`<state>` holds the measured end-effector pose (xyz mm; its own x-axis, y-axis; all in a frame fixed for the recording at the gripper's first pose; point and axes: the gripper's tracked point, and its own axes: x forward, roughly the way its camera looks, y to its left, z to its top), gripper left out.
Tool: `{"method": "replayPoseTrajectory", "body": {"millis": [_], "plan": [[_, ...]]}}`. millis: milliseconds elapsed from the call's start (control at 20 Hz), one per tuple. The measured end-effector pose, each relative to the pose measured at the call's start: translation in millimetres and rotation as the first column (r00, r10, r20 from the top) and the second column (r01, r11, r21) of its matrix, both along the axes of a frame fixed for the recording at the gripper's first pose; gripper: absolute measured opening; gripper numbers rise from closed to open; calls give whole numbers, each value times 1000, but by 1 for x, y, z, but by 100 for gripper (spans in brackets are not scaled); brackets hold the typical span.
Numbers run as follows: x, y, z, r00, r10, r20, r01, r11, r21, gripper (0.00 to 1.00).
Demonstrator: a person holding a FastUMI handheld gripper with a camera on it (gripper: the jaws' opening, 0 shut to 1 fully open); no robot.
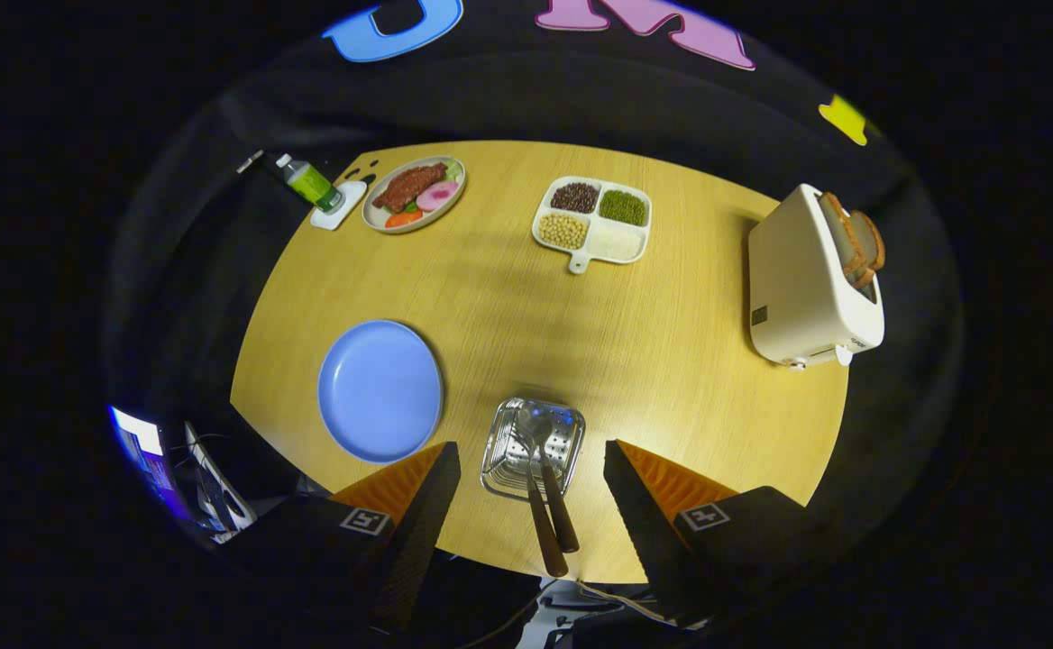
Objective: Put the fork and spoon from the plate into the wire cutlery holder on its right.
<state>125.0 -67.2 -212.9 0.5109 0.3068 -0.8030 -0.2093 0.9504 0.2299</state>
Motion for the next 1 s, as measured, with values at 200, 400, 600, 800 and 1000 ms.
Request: {"method": "replayPoseTrajectory", "body": {"millis": [200, 400, 600, 800, 1000], "plan": [[-17, -1, 30, 984, -61, 165, 58, 998, 20, 100], [-33, -1, 59, 934, -124, 334, 119, 992, 38, 100], [-50, 4, 84, 858, -176, 482, 162, 984, 70, 100], [-72, 3, 108, 773, -207, 599, 205, 976, 72, 99], [-92, 7, 130, 725, -242, 645, 235, 967, 99, 100]]}}
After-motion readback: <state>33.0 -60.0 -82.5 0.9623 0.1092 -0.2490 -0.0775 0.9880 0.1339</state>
